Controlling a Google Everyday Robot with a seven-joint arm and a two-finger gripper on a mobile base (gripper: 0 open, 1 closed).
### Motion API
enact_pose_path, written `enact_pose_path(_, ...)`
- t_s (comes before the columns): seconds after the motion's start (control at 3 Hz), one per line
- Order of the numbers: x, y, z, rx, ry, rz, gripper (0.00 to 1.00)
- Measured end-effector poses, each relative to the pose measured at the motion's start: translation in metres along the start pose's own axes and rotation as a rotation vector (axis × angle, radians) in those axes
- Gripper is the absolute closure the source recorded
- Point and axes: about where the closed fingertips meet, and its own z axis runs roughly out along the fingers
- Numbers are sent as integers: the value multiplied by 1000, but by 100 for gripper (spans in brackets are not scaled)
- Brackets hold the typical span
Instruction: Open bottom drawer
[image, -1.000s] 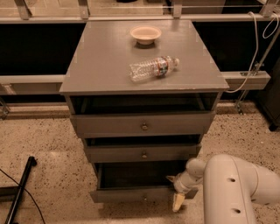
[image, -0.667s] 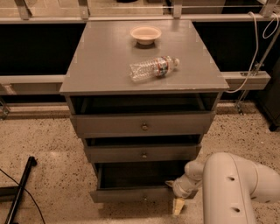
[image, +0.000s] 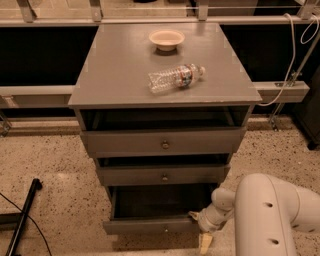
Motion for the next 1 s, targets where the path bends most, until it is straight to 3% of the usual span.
enact_pose_path(0.67,-15,23,-23,7,-21,-50,0)
enact_pose_path(1.0,-26,6,-44,88,10,-110,2)
